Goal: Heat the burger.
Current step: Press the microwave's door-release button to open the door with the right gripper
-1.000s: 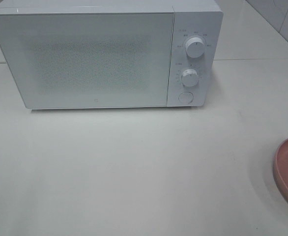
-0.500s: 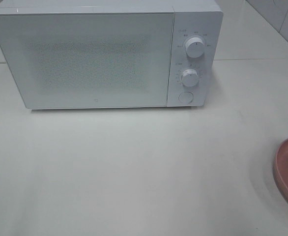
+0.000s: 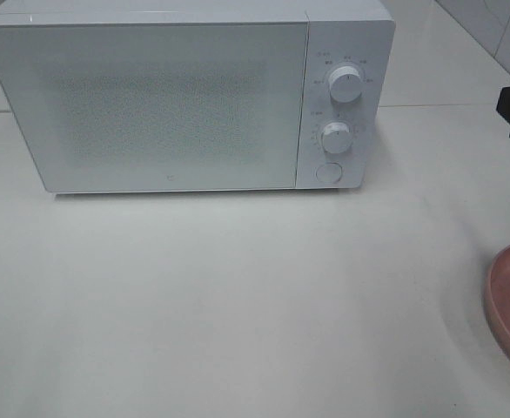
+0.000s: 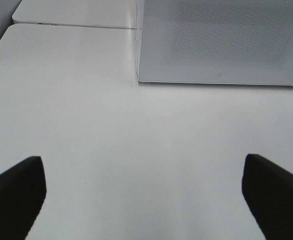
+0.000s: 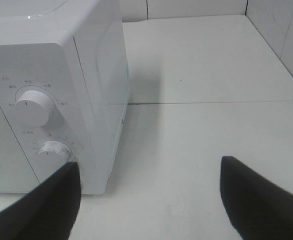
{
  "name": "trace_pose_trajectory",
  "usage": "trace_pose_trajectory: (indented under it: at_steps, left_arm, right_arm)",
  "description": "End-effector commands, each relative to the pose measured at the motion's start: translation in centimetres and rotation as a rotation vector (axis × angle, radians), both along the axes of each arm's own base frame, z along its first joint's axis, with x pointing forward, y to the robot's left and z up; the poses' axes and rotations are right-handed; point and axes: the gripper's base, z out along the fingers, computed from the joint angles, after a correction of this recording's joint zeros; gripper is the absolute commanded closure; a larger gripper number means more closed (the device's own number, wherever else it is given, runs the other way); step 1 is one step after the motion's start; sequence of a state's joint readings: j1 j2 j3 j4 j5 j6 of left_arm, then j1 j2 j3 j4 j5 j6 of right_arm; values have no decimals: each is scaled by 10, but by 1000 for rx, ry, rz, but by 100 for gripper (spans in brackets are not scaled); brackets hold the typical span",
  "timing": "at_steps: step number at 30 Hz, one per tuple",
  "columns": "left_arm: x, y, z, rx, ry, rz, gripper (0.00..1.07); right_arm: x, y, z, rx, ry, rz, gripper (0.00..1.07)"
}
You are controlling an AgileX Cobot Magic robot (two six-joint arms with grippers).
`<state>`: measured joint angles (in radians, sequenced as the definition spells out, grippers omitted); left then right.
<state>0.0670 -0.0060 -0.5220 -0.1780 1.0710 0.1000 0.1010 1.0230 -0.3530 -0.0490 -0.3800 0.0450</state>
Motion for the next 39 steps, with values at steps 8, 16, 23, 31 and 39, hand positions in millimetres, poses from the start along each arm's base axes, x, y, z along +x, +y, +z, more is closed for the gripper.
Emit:
trace_pose_trajectory:
  at_steps: [8,16,23,31,39]
  left_arm:
    - [-3,-1,-1,-3,-12,-6,7]
    - [-3,-1,-1,-3,-12,-6,7]
    - [-3,-1,-1,-3,-12,-6,7]
    - [-3,-1,-1,-3,-12,-6,7]
    - [-3,-1,-1,-3,-12,-6,7]
  right_arm:
    - [11,-3,-32,-74,-94,-28,35]
    - [15,21,-49,-110,-117,-16,35]
    - [15,46,-65,-87,-114,-20,35]
    - [11,76,-78,-76,-95,-9,35]
    - [15,101,-86,-109,-73,10,35]
